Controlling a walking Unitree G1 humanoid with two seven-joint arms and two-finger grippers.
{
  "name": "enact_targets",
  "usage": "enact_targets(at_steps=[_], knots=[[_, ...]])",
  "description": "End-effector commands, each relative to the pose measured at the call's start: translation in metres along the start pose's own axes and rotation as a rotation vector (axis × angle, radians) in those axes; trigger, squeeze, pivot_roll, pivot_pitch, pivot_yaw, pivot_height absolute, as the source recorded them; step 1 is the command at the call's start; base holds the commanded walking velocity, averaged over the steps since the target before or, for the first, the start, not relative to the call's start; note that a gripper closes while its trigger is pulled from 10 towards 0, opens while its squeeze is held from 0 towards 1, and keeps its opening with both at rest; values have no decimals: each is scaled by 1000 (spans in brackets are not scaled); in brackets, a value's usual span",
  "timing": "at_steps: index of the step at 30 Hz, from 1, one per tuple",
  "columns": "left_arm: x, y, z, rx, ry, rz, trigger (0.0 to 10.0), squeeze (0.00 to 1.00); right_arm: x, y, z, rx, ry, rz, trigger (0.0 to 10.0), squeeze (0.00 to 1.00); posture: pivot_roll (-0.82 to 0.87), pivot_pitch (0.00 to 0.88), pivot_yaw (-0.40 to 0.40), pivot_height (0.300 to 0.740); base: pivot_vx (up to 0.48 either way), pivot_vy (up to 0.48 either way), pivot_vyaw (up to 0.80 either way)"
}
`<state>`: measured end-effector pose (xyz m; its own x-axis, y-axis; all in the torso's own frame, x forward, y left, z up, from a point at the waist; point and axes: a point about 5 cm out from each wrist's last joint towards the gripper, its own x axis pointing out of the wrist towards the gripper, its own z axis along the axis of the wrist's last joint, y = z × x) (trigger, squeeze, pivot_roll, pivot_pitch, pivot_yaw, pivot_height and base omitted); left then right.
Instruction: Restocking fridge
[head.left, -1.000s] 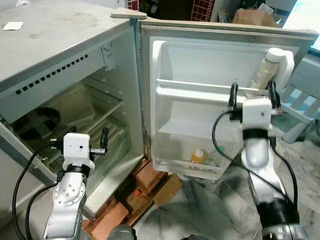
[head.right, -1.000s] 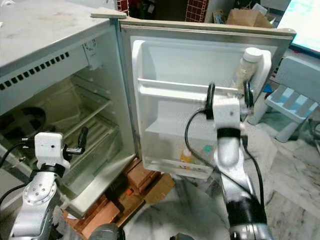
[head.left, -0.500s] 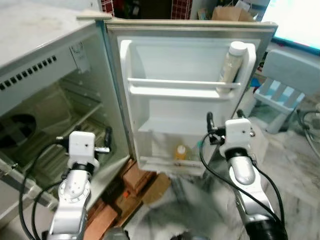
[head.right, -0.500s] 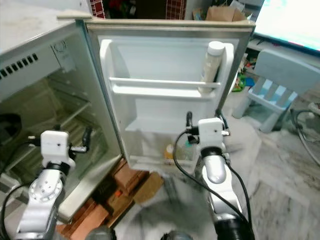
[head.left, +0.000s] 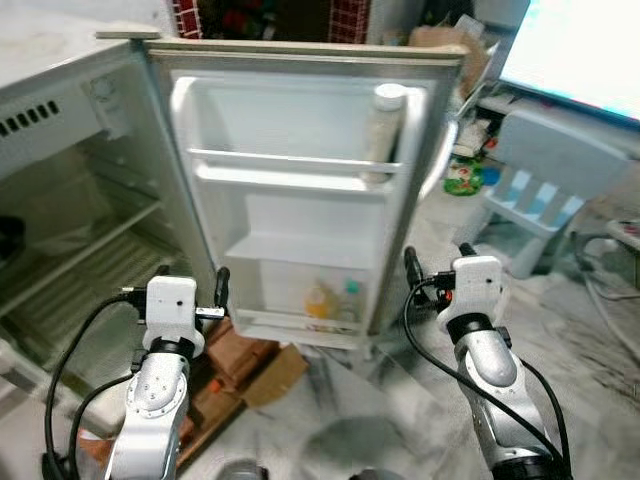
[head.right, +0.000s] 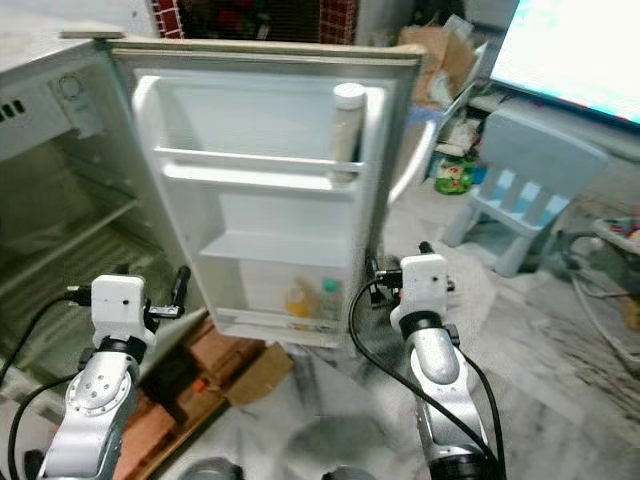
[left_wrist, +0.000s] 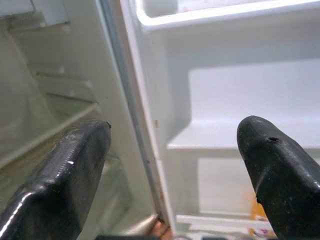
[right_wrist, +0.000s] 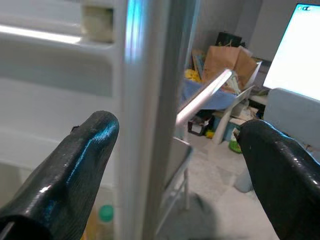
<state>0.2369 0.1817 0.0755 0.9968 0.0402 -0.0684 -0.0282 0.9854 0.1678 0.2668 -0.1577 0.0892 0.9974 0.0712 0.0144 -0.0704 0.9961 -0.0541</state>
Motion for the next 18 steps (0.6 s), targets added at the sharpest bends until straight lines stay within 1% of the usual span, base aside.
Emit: enact_targets(at_steps=[1,4,5,6,8,12,14,15,18], knots=[[0,-2,-1,4,0,-11,10000,0,7,3,16,8,-68,-1,10000,0,119,0,-11,740,0,-480,0],[5,-4,4,17,-20,-13,10000,0,12,1,18,-58,-68,-28,10000,0,118,0,-12,740,0,-480,0],[5,-4,4,17,-20,-13,10000,0,12,1,18,-58,-68,-28,10000,0,118,0,-12,740,0,-480,0],[8,-3,6,22,-29,-5,10000,0,16,4,19,-49,-77,-5,10000,0,118,0,-10,740,0,-472,0],[10,1,11,13,-57,9,10000,0,17,8,22,38,-82,34,10000,0,117,0,-9,740,0,-472,0],[12,5,17,21,-81,12,10000,0,21,7,25,-18,-89,30,10000,0,120,0,-8,740,0,-437,0],[12,7,15,27,-76,18,10000,0,22,9,25,-11,-82,43,10000,0,116,0,-6,740,0,-428,0],[12,7,13,28,-69,19,10000,0,24,11,22,13,-55,37,10000,0,116,0,-6,740,0,-428,0],[11,3,11,29,-62,6,10000,0,26,15,23,-3,-65,61,10000,0,117,0,-6,740,0,-430,0]])
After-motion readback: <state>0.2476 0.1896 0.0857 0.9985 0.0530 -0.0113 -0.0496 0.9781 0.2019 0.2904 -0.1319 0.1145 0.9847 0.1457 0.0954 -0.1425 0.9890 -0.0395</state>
